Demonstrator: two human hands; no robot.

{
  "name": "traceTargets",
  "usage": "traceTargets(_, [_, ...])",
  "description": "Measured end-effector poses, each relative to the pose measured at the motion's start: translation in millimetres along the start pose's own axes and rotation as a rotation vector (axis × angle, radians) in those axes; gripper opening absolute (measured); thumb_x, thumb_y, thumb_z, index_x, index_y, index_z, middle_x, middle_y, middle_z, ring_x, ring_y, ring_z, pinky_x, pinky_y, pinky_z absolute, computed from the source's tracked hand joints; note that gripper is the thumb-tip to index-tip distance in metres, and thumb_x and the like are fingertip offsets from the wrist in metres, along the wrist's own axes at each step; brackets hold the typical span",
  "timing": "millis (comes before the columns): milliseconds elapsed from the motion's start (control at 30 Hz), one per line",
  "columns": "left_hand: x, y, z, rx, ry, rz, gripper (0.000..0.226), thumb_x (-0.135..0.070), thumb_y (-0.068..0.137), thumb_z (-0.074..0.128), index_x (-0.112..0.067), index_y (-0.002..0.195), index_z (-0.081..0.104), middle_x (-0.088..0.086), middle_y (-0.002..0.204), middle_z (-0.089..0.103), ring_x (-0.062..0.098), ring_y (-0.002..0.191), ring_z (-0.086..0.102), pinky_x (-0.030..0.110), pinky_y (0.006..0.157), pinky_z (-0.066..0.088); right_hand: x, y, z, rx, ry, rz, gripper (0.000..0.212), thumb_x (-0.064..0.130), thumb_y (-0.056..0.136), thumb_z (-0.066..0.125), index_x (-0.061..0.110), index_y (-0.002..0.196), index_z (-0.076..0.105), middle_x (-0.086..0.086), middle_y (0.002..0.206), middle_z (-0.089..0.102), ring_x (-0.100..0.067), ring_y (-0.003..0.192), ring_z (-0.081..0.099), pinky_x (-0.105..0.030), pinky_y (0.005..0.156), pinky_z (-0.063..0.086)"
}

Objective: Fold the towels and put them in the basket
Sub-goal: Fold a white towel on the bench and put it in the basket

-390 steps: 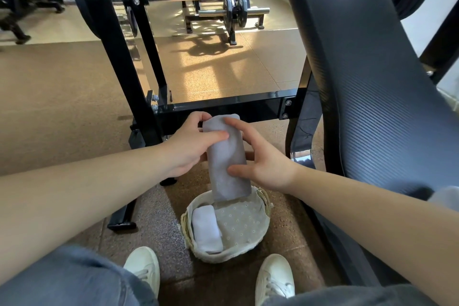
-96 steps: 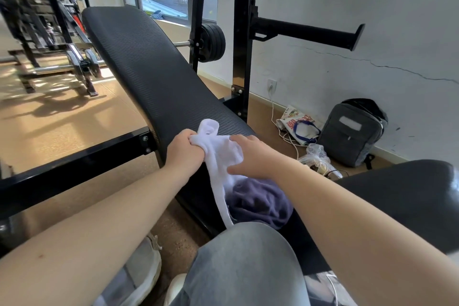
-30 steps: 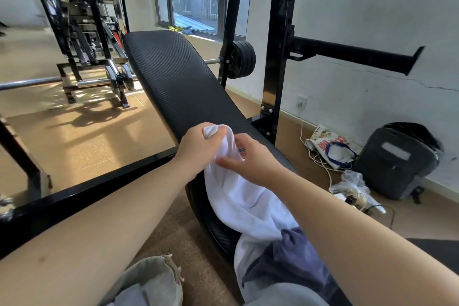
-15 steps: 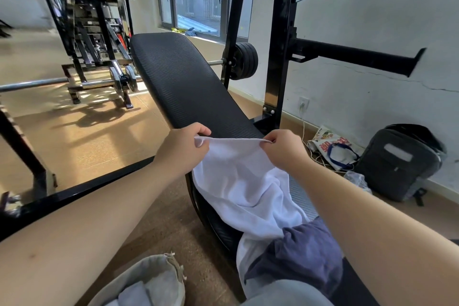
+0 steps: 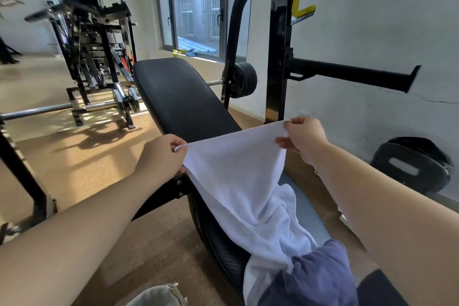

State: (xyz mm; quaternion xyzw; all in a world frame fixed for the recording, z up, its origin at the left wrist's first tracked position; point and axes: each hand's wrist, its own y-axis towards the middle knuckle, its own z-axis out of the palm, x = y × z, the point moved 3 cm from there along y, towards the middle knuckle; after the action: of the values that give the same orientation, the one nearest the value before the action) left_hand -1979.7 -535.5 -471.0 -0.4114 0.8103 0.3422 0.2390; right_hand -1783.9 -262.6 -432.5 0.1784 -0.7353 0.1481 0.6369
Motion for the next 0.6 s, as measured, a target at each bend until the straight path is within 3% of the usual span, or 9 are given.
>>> traceTargets(67, [-2, 10, 0, -0.028, -0.253, -0.219, 0.005, -0.028, 0.1, 0.06, -0.032, 0.098, 0.062, -0.01, 0.083, 0.067, 0.005, 0.051, 0.069, 0.021, 0.042, 0.051, 8, 5, 12, 0.028, 0.106, -0.03, 0.012, 0.019, 0.103, 0.056, 0.024, 0.093, 0.058, -0.011, 0.095, 0.069, -0.025, 0.066, 0.077, -0.037, 0.064, 0.064])
traceTargets(133, [-3, 16, -1, -0.023, -0.595, -0.462, 0.009, -0.026, 0.101, 0.061, -0.03, 0.108, 0.057, -0.006, 0.094, 0.062, 0.012, 0.056, 0.073, 0.023, 0.044, 0.054, 15, 10, 24, 0.034, 0.097, -0.094, 0.007, 0.021, 0.104, 0.054, 0.021, 0.102, 0.061, -0.009, 0.099, 0.069, -0.021, 0.075, 0.077, -0.04, 0.071, 0.063])
traceTargets(200, [-6, 22, -5, -0.004, -0.881, -0.564, 0.016, -0.022, 0.103, 0.059, -0.027, 0.117, 0.051, -0.002, 0.098, 0.06, 0.022, 0.065, 0.077, 0.025, 0.045, 0.056, 20, 16, 34, 0.037, 0.081, -0.148, 0.012, 0.021, 0.105, 0.054, 0.016, 0.113, 0.061, -0.007, 0.105, 0.067, -0.019, 0.087, 0.075, -0.038, 0.071, 0.064])
traceTargets(300, [-7, 34, -13, -0.023, -0.969, -0.512, 0.019, -0.021, 0.105, 0.055, -0.024, 0.123, 0.048, 0.002, 0.102, 0.06, 0.026, 0.071, 0.078, 0.03, 0.051, 0.06, 29, 25, 46, 0.035, 0.079, -0.194, 0.012, 0.022, 0.105, 0.054, 0.017, 0.113, 0.061, -0.004, 0.106, 0.067, -0.016, 0.094, 0.071, -0.036, 0.074, 0.064])
traceTargets(467, [-9, 55, -22, -0.104, -0.927, -0.31, 0.019, -0.024, 0.106, 0.052, -0.024, 0.125, 0.053, -0.006, 0.113, 0.059, 0.02, 0.089, 0.076, 0.042, 0.085, 0.061, 44, 44, 62, -0.019, 0.054, -0.27, 0.012, 0.024, 0.105, 0.052, 0.018, 0.111, 0.061, 0.001, 0.099, 0.067, -0.015, 0.093, 0.072, -0.036, 0.077, 0.064])
traceTargets(600, [-6, 70, -26, -0.162, -0.874, -0.243, 0.012, -0.025, 0.106, 0.052, -0.027, 0.117, 0.055, -0.009, 0.111, 0.06, 0.015, 0.092, 0.076, 0.041, 0.09, 0.06, 56, 60, 78, -0.054, 0.02, -0.332, 0.01, 0.027, 0.103, 0.053, 0.025, 0.097, 0.061, 0.002, 0.09, 0.07, -0.017, 0.085, 0.074, -0.042, 0.081, 0.063])
